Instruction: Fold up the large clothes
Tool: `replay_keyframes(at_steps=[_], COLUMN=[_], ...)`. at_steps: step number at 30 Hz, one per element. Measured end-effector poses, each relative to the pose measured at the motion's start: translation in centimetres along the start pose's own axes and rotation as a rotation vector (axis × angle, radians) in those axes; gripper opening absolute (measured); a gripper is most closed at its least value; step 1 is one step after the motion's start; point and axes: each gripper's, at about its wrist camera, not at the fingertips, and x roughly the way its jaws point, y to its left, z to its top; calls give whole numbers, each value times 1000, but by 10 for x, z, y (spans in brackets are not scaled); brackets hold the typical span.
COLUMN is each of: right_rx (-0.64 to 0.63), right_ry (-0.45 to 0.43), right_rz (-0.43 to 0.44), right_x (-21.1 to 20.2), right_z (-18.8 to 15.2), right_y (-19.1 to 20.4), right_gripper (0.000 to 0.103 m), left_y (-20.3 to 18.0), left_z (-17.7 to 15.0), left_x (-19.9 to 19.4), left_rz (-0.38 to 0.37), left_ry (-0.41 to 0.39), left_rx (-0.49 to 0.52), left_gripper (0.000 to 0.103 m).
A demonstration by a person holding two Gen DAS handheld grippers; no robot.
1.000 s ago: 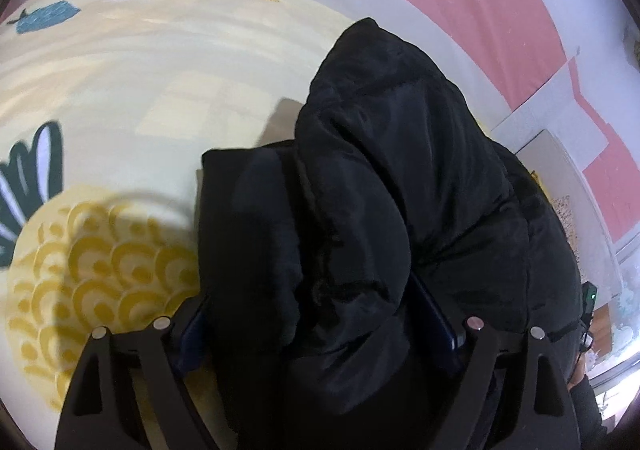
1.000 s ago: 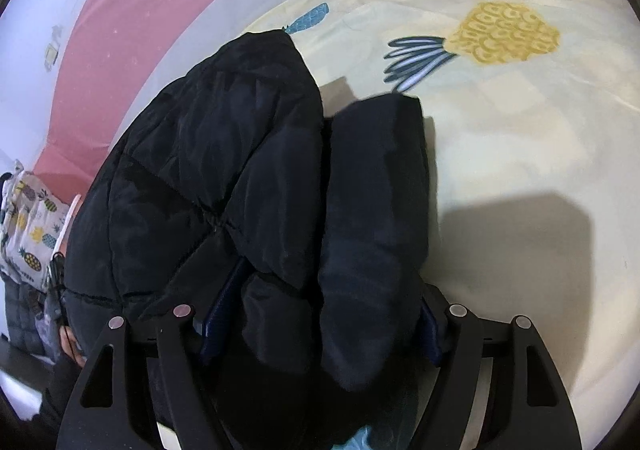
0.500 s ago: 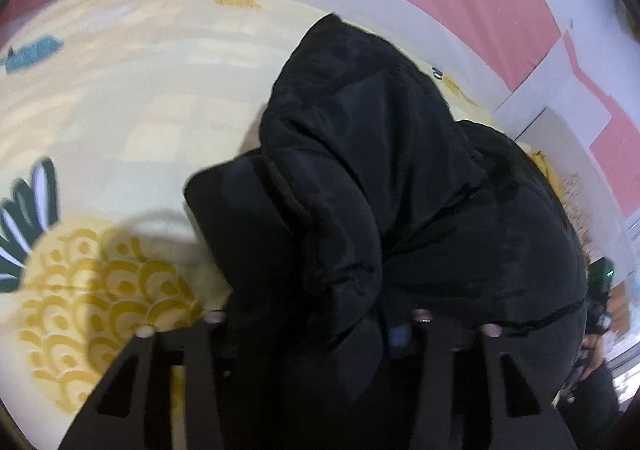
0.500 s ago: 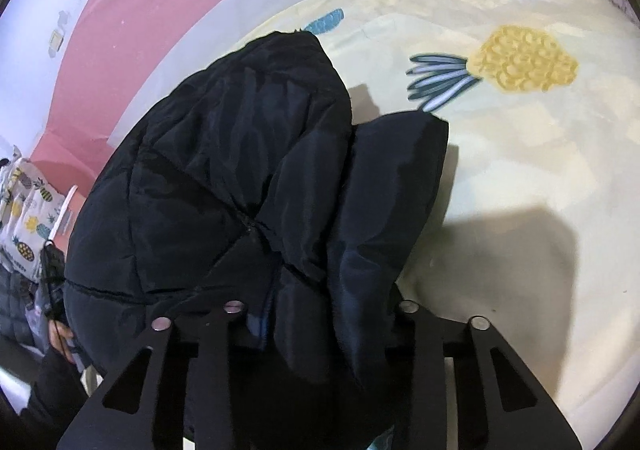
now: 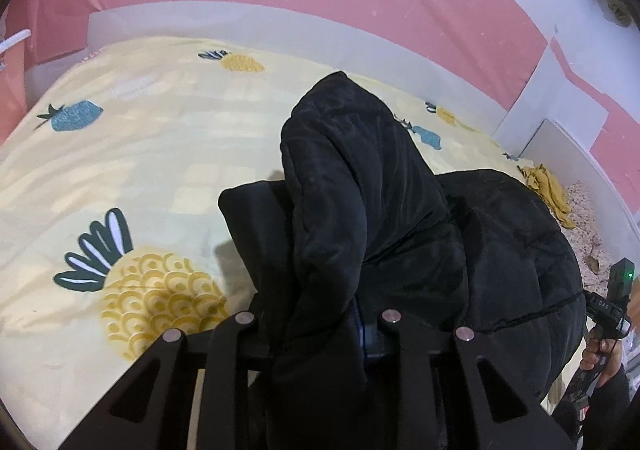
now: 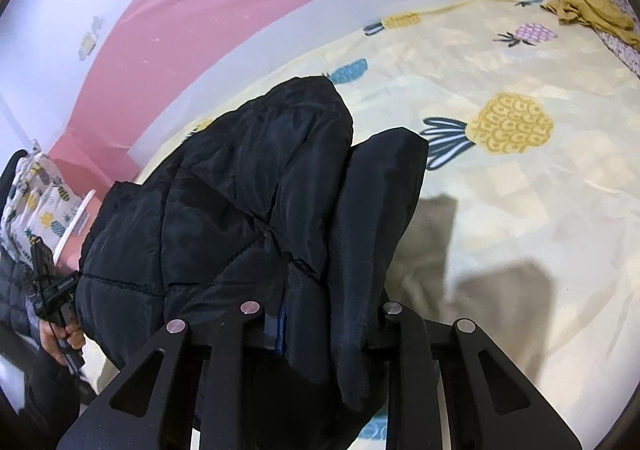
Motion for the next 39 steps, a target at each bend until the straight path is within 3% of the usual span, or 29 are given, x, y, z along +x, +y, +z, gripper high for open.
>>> replay_keyframes(at_steps=[7,13,21,26,35,37,39], right_rx=[-20,-43,-71,-71,-64,-54,-37], right_ry=[-16,-37,-50,-48,-2,26,58], right_rz=[27,69,125,158,165,141,128], right_x=[4,14,52,83,136,149,158], right_z=[9,16,41,53,43,36,33], right_y=[11,14,55,74,79,71,66], right_gripper=[24,24,25,25,25,26,33], left_y=[17,35,52,52,99,113,128], left_z=[3,27,57,52,41,30,18], left_x=[-16,-26,-35,-31,-1,14,28], left_rz=[13,41,93,116,122,128,125], left_ry=[-29,-74,-125,-135,-106,-78,-57], left_rx=[-9,-14,-29,-42,-84,-113,-150], left_gripper=[27,27,27,27,27,28,31])
